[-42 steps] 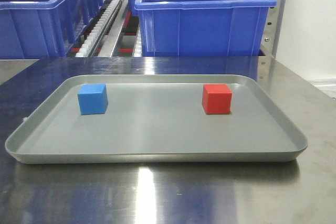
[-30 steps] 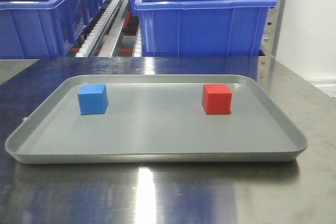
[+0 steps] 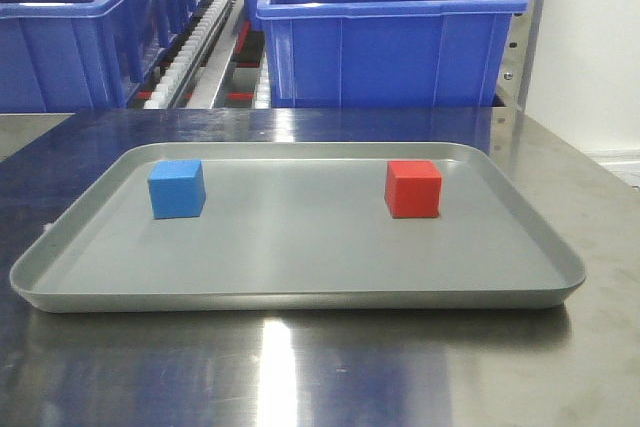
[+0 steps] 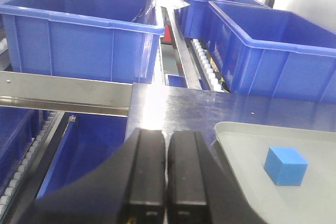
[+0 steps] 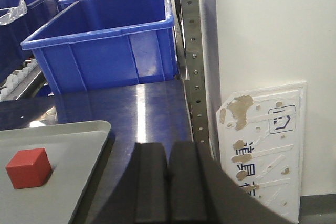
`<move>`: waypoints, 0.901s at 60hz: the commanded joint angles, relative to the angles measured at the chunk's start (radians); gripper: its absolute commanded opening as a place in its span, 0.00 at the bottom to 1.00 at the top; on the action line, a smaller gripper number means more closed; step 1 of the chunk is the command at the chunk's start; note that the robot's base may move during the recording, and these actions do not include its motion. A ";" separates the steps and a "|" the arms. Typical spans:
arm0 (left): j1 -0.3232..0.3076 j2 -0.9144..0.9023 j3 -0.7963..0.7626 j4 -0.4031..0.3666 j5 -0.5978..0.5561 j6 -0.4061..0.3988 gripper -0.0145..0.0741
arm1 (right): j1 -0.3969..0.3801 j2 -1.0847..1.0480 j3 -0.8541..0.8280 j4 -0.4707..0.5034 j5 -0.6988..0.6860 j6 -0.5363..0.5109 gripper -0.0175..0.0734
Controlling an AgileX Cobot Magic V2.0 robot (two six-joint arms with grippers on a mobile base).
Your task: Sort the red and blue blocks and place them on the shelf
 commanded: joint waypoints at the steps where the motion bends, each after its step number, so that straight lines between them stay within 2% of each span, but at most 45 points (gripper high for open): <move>1: -0.002 -0.014 0.020 -0.006 -0.081 0.000 0.30 | -0.004 -0.020 -0.024 -0.002 -0.090 -0.006 0.25; 43: -0.002 -0.014 0.020 -0.006 -0.081 0.000 0.30 | -0.004 -0.020 -0.024 -0.002 -0.097 -0.006 0.25; 54: -0.002 -0.014 0.020 -0.006 -0.081 0.000 0.30 | -0.004 -0.020 -0.024 -0.010 -0.059 -0.006 0.25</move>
